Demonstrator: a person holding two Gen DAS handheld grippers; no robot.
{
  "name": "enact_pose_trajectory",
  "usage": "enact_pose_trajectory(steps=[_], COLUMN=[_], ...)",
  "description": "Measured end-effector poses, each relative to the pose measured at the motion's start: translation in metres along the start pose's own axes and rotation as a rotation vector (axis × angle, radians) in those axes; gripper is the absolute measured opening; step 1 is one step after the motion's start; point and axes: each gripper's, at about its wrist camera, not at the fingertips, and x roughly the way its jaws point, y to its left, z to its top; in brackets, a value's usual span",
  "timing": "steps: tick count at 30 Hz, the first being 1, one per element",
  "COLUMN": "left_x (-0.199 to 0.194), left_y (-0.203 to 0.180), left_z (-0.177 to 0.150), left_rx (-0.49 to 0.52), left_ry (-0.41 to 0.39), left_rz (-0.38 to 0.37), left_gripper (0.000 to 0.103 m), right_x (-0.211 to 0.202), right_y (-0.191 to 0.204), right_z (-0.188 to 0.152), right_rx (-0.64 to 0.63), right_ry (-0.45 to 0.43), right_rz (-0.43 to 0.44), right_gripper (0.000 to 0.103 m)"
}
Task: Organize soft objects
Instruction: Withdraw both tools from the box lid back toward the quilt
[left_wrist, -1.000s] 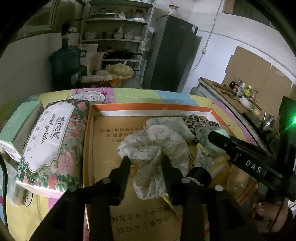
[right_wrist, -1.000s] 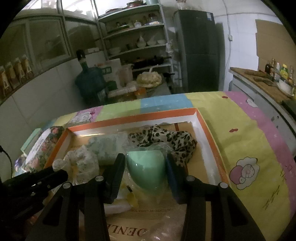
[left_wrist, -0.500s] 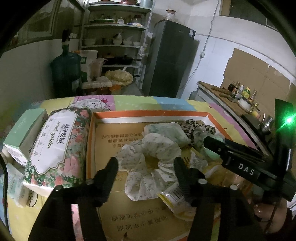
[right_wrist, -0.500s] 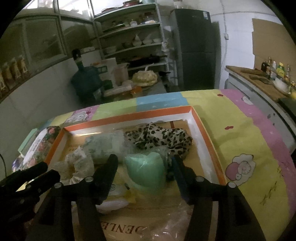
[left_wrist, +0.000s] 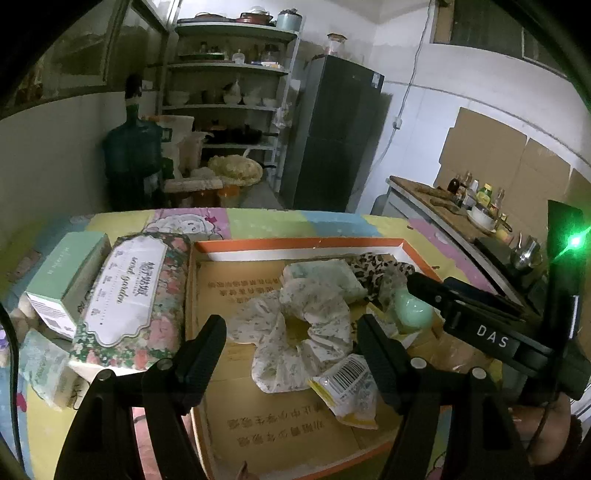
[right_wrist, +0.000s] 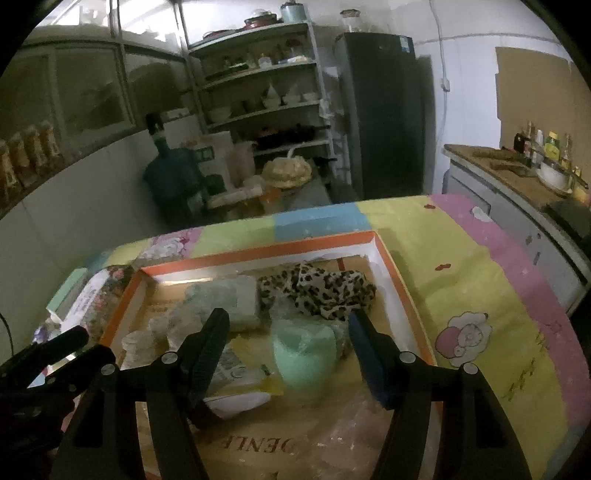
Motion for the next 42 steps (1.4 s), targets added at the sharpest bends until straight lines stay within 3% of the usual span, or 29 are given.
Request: enact_pose_trajectory(steps=[18, 32, 42], left_x=[-0.046, -0.083, -0.103], left_y=[0.012, 0.022, 0.047], left_z=[-0.004, -0.015, -0.019], left_rx=[0.004, 0.047, 0.016], left_ry=[-0.073, -0.15, -0.181], left_rz=[0.028, 0.134, 0.205], left_gripper=[0.075, 0.074, 0.074], right_x=[-0.044, -0.066, -0.071], right_y=[0.034, 0.065, 0.093], right_z=[0.0, -0.007, -0.015], right_rx=[-0.043, -0.073, -0.098], right_ry=[-0.073, -0.107, -0.111], right_rz=[0.019, 0.062, 0.128], right_gripper=[0.069, 0.069, 0.069])
